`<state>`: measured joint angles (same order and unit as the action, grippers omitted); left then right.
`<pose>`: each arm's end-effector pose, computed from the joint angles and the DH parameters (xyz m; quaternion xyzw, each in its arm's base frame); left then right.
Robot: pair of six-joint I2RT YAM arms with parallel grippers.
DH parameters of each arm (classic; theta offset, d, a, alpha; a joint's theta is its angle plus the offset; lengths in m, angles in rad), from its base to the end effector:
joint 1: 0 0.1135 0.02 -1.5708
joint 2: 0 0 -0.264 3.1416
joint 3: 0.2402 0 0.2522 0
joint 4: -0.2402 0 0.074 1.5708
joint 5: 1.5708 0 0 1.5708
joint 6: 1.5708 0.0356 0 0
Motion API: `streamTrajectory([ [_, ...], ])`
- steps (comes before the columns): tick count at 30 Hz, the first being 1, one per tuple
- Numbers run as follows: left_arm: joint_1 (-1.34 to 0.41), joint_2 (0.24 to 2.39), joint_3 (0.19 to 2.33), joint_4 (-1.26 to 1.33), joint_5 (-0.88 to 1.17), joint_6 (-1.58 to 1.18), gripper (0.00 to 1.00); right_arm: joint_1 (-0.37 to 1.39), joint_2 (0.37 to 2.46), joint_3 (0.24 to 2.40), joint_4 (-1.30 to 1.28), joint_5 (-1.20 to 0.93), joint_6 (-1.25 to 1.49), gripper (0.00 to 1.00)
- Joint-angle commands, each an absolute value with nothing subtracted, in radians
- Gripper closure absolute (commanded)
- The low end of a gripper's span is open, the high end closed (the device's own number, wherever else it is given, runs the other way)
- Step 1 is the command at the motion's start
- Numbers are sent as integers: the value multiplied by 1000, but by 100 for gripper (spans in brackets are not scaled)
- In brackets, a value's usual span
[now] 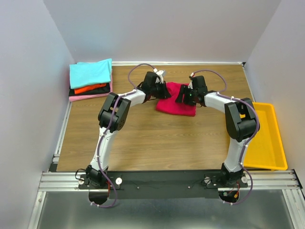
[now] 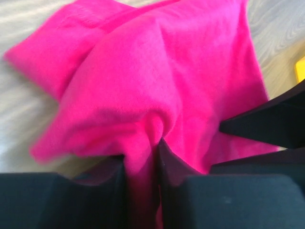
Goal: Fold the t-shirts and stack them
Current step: Neatly place the folded tshirt to the corner
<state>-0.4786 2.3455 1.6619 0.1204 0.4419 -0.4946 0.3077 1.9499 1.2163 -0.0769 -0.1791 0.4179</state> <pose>0.4566 -0.2540 0.1373 0.0990 0.8553 -0.3899 0.3266 0.3936 0.1317 0.1603 0.0178 0.9253 0.2088 0.3160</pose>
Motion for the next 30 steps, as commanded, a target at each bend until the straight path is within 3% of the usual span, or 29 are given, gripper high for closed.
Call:
streamTrajectory([
  [1,-511,2372,1661,72,468,-492,100,319,1991,1173,-193,-225,419,28],
  [10,-479,2245,1609,40,361,-414,100,319,1918,1166,-196,-222,408,26],
  [21,-408,2169,1733,-270,166,-155,100,308,1720,1203,-229,-147,373,17],
  [30,-351,2074,1710,-344,-21,-89,100,259,1602,1198,-230,-161,362,16],
])
